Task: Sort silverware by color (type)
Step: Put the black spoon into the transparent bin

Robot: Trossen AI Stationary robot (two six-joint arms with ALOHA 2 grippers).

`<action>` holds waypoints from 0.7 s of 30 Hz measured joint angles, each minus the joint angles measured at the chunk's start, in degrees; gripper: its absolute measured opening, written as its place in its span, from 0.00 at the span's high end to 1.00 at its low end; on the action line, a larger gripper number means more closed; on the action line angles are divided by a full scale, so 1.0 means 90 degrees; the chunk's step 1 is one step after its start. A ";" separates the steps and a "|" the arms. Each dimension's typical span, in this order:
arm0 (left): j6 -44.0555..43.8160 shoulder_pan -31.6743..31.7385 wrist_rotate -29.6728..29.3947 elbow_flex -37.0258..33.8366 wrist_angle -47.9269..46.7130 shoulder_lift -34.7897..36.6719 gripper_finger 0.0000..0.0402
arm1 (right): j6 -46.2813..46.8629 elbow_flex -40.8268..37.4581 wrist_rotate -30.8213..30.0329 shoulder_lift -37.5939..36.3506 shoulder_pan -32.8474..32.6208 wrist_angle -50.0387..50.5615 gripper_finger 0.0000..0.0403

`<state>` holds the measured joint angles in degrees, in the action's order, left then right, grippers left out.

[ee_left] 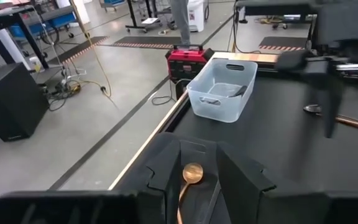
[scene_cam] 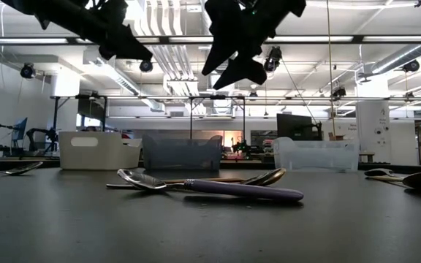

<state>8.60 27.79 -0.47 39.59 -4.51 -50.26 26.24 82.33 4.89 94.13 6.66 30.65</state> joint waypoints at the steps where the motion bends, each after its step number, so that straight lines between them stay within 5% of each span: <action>1: 0.0018 0.0000 0.0002 0.0000 -0.0002 0.0000 0.79 | 0.0148 0.0002 0.0000 0.0000 -0.0085 0.0037 0.50; 21: 0.0159 -0.0002 0.1005 0.0000 0.0113 -0.0027 0.79 | 0.3524 -0.0005 -0.0075 0.0000 -0.1809 0.1822 0.50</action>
<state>10.03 27.77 8.58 39.59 -3.50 -50.50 57.96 82.28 4.22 94.13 -9.62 47.05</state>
